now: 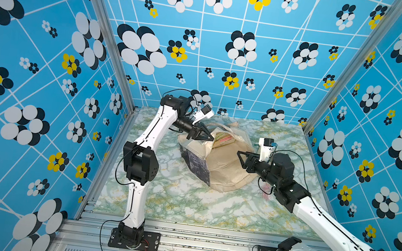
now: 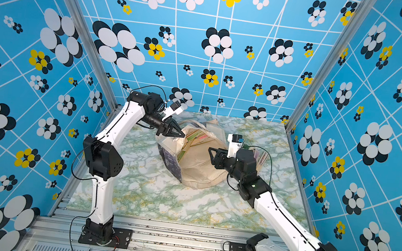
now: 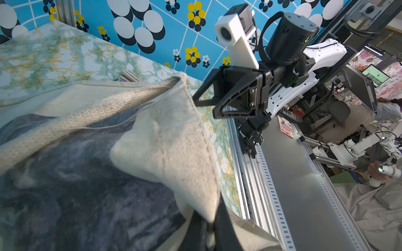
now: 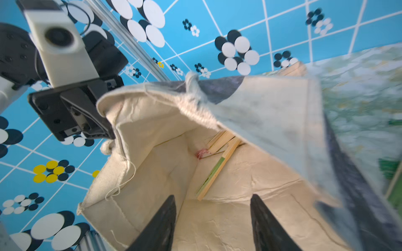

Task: Take out the folding fans from the tote bags
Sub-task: Pick up the folding fan from the canvas bag.

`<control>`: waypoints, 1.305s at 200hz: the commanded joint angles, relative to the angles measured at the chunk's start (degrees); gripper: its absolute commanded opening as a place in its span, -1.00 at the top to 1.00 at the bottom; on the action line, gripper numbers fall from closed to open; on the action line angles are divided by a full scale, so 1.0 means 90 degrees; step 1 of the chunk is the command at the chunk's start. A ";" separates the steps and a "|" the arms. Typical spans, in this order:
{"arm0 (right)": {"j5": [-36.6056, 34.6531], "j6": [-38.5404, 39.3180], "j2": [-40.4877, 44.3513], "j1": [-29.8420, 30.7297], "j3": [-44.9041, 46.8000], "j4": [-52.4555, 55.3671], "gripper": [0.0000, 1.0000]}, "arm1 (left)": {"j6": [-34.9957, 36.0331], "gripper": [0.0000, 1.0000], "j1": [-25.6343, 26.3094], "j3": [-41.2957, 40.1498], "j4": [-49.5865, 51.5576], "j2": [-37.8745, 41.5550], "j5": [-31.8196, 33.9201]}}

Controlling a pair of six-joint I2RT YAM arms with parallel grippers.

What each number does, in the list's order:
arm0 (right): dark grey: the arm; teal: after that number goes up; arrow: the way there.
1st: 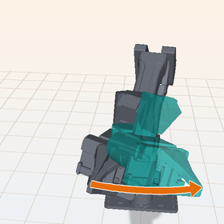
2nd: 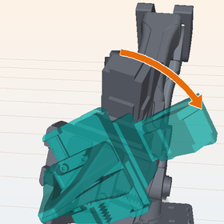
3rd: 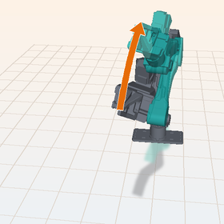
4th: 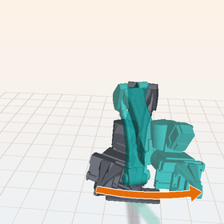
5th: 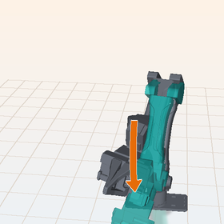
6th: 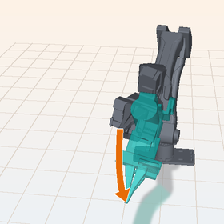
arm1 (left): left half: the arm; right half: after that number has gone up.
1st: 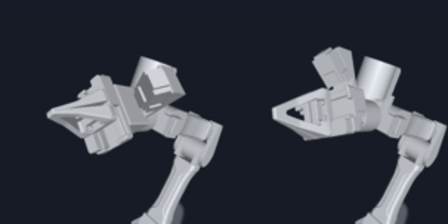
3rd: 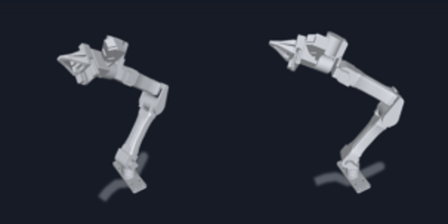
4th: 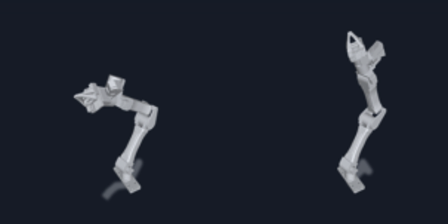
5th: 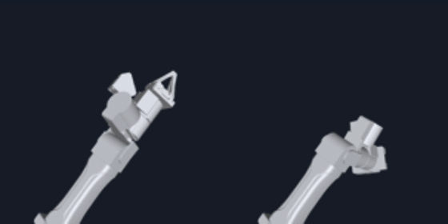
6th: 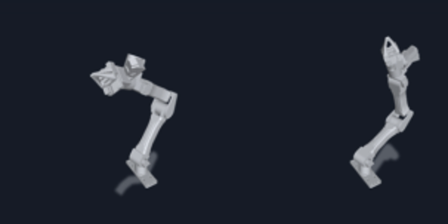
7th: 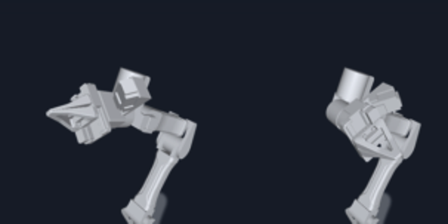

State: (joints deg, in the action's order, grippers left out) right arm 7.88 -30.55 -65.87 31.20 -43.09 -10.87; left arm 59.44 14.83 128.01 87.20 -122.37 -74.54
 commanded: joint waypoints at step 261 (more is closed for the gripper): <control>0.0328 -0.3644 -0.6988 0.0566 -0.3160 -0.3206 -0.01 | 0.1988 1.00 0.0336 0.0123 0.1782 -0.0373 -0.0980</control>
State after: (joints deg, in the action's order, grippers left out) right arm 8.95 -62.26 -126.63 36.36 -69.49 -38.57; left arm 76.53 16.71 126.89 91.79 -125.36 -80.97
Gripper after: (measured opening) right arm 0.518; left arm 0.077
